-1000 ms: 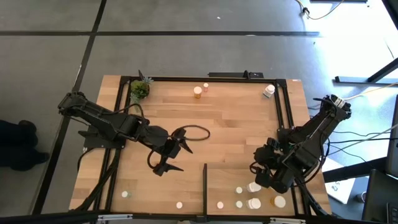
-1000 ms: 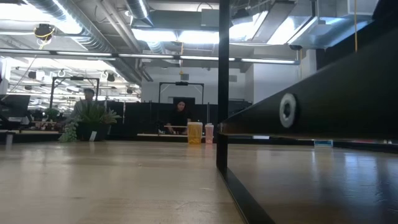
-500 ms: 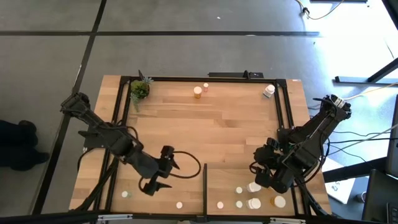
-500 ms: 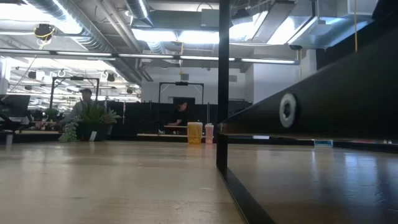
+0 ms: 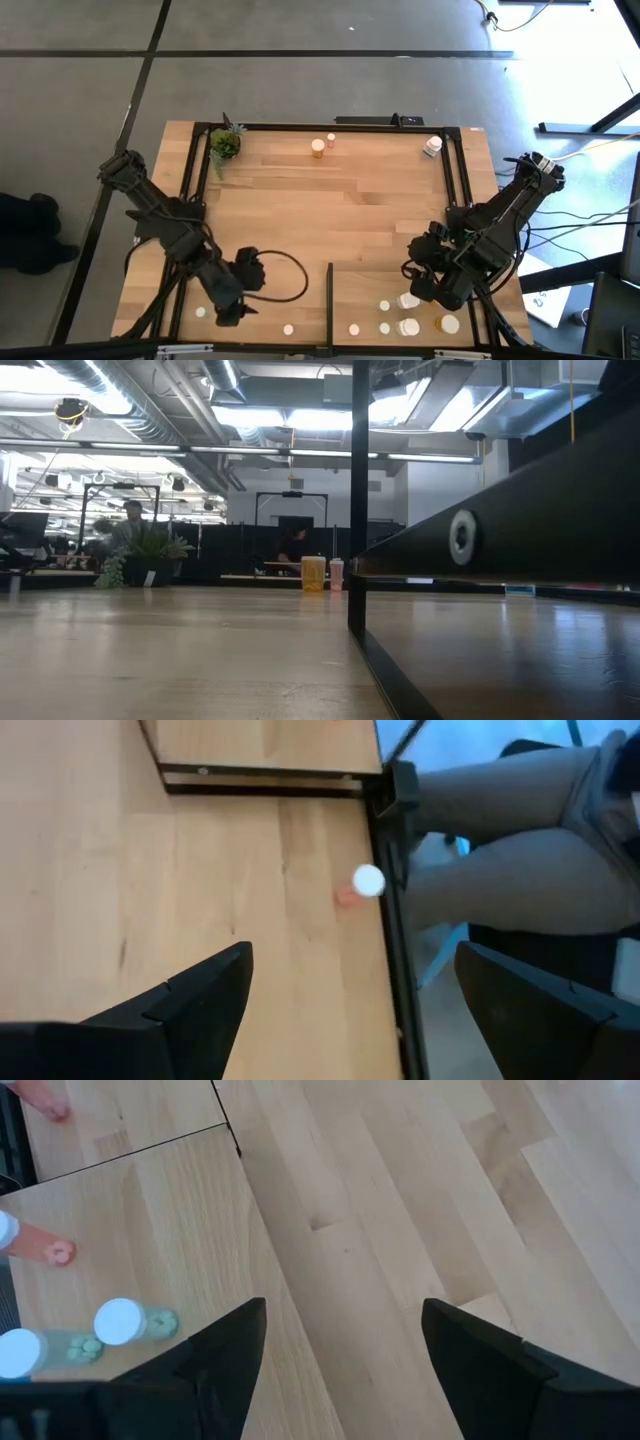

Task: Pick and place medicine bottles onto shelf by color
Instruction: Put the bottom pink pill bottle on the shelf aligned with the other pink pill bottle

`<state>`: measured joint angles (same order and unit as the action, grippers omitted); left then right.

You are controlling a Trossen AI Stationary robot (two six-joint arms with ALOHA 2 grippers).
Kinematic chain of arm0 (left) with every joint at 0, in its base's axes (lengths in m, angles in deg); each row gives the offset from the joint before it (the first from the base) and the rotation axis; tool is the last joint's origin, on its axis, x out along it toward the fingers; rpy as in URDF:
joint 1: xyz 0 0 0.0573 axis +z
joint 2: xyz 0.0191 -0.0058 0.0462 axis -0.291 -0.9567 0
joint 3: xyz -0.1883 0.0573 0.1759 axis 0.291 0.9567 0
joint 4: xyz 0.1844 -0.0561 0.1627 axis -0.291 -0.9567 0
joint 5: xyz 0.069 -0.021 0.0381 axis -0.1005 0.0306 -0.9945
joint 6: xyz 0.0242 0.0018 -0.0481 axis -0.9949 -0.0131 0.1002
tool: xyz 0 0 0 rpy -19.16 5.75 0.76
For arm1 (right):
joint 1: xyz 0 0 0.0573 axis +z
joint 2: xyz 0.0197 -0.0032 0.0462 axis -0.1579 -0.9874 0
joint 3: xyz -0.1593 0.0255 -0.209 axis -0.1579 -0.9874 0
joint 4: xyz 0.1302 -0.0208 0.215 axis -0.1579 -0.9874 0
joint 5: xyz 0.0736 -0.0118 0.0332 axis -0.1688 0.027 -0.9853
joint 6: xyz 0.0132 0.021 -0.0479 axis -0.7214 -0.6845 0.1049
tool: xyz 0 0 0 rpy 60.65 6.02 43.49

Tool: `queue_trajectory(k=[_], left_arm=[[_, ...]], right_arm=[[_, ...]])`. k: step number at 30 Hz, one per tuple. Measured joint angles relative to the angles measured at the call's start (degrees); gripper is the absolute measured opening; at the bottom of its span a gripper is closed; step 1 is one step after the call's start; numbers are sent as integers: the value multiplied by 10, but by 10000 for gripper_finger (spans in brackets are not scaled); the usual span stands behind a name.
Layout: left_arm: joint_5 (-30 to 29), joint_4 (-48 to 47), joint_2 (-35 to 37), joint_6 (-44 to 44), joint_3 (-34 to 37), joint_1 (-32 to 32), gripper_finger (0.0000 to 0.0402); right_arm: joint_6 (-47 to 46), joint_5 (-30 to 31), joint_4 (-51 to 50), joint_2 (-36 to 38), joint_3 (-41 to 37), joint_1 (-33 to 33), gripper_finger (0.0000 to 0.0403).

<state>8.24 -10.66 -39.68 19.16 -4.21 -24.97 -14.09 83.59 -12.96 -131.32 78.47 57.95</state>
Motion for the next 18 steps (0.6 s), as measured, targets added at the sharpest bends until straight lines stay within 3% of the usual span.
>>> queue_trajectory(k=[18], left_arm=[[0,147,-177,-62,0,-24,341]], right_arm=[[13,0,0,0,0,0,271]])
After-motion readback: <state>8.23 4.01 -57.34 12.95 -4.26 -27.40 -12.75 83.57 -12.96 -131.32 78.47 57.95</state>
